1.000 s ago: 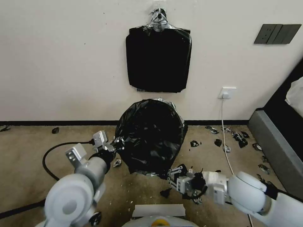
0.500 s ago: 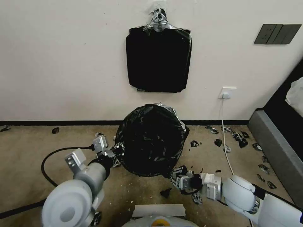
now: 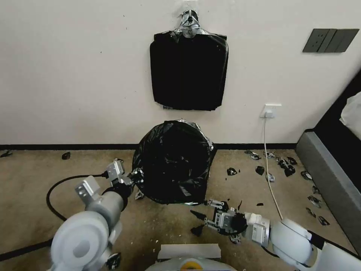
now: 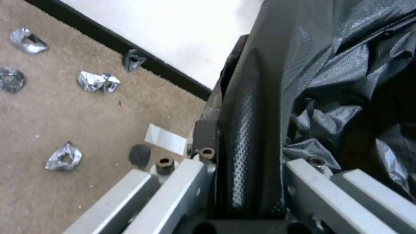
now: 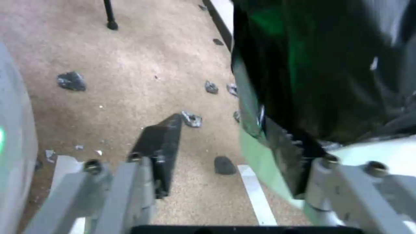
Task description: Place a trash bag onto the trash bin.
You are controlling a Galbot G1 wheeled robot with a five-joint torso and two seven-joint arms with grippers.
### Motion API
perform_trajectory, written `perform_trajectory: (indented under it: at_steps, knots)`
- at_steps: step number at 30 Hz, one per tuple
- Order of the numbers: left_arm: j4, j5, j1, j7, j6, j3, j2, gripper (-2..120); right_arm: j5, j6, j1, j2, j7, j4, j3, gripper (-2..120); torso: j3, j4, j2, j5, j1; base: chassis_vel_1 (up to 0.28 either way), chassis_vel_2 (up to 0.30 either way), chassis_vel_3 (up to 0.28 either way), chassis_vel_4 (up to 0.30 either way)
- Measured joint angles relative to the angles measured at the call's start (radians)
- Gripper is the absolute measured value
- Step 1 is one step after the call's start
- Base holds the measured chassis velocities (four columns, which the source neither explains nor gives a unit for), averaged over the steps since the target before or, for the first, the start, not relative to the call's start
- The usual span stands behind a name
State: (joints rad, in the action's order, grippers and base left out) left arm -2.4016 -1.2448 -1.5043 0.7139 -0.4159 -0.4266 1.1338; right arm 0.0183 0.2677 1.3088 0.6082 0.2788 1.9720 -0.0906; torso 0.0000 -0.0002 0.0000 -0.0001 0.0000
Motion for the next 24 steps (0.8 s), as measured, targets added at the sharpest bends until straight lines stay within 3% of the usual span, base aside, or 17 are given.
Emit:
perform_trajectory:
  at_steps: [2, 6, 9, 12, 20, 24]
  knots:
    - [0.009, 0.011, 0.004, 0.000, 0.007, 0.001, -0.001, 3, -0.015, 0.003, 0.010, -0.016, -0.007, 0.013, 0.013, 67, 0.000, 0.0001, 0.000, 0.0001, 0.000, 0.000, 0.000, 0.000, 0.000]
    - [0.018, 0.052, -0.003, -0.018, 0.016, 0.001, -0.002, 3, -0.056, -0.004, 0.021, -0.034, -0.032, 0.034, 0.025, 76, 0.000, 0.0001, 0.000, 0.0001, 0.000, 0.000, 0.000, 0.000, 0.000]
    - [0.029, 0.165, -0.024, -0.064, 0.044, 0.009, 0.000, 3, -0.179, -0.060, 0.062, -0.060, -0.096, 0.112, 0.060, 92, 0.000, 0.0003, 0.000, 0.0002, 0.000, 0.000, 0.000, 0.000, 0.000]
    - [0.039, 0.223, -0.026, -0.082, 0.060, 0.029, 0.001, 3, -0.243, -0.110, 0.114, -0.074, -0.139, 0.181, 0.109, 97, 0.000, 0.0004, 0.000, 0.0000, 0.000, 0.000, 0.000, 0.000, 0.000]
    - [0.090, 0.365, -0.007, -0.101, 0.112, 0.107, 0.010, 3, -0.452, -0.291, 0.407, -0.109, -0.243, 0.405, 0.332, 69, 0.000, -0.0001, 0.000, -0.0001, 0.000, 0.000, 0.000, 0.000, 0.000]
    - [0.111, 0.412, 0.002, -0.101, 0.130, 0.133, 0.012, 3, -0.570, -0.379, 0.453, -0.116, -0.310, 0.491, 0.395, 55, 0.000, 0.0000, 0.000, 0.0000, 0.000, 0.000, 0.000, 0.000, 0.000]
